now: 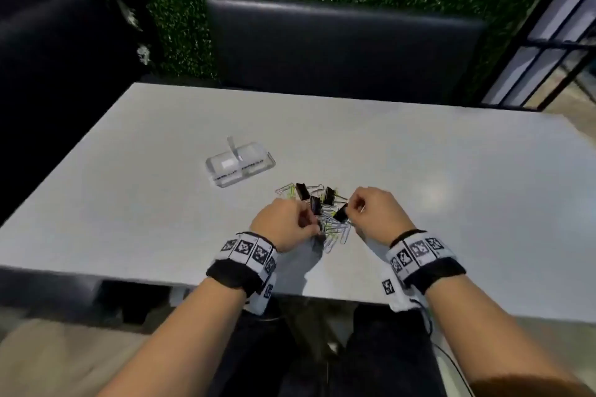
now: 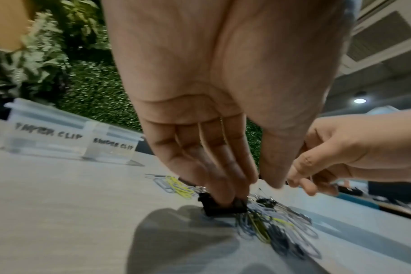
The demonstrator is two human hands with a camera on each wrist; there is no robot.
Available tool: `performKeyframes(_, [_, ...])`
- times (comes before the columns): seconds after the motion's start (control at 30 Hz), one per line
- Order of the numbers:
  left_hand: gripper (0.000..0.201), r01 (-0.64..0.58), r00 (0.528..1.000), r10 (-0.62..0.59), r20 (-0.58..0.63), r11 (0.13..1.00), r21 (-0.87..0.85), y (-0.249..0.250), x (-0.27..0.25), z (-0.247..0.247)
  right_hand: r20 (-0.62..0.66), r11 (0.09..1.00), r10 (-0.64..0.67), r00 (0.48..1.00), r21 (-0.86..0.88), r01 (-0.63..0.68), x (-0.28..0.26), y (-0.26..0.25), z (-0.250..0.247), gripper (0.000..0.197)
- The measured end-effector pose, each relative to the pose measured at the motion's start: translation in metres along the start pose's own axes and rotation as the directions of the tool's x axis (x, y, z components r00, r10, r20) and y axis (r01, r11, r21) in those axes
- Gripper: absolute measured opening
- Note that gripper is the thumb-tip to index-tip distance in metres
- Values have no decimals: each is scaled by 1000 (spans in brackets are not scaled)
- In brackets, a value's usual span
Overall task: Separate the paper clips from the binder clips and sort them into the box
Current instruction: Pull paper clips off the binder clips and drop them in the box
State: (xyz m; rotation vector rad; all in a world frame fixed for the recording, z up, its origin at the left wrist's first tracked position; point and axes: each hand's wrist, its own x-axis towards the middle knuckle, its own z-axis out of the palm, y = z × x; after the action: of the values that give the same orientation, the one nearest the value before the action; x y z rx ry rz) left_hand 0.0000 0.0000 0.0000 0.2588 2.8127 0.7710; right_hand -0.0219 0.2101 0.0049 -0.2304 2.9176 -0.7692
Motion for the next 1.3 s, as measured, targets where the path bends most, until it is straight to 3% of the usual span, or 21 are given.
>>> performKeyframes(0.1, [24, -25, 999, 21, 37, 993, 112, 11, -5, 9, 94, 999, 17, 995, -51, -12, -16, 0, 6, 6])
performKeyframes(0.17, [28, -11, 998, 2, 60, 989, 147, 17, -6, 15, 179, 994, 44, 983, -110, -24, -24, -4, 13, 18])
performKeyframes(0.27, [35, 29, 999, -35, 28, 983, 181, 19, 1, 18, 173, 984, 63, 983, -175, -32, -18, -6, 21, 43])
performKeyframes(0.37, [36, 37, 999, -41, 15, 980, 197, 19, 5, 22, 178, 978, 62, 982, -206, -24, -13, -10, 29, 50])
performKeyframes(0.43, [32, 35, 999, -38, 10, 982, 184, 18, 8, 23, 177, 980, 68, 982, -195, -33, -10, -9, 32, 44])
performKeyframes(0.6, [20, 42, 999, -44, 19, 996, 83, 13, 9, 26, 168, 986, 41, 985, -165, -13, -8, -4, 36, 6])
performKeyframes(0.87, [15, 90, 996, -89, 7, 989, -114, 4, 7, 22, 130, 993, -11, 991, -113, 26, -16, -2, 29, 12])
performKeyframes(1.03, [15, 92, 994, -101, -32, 970, -224, -2, 4, 8, 152, 1000, -7, 988, 28, 2, -19, -2, 11, 8])
performKeyframes(1.3, [19, 85, 988, -125, -95, 934, -346, -15, 8, -14, 81, 978, -17, 997, 210, 0, -4, -8, -14, 6])
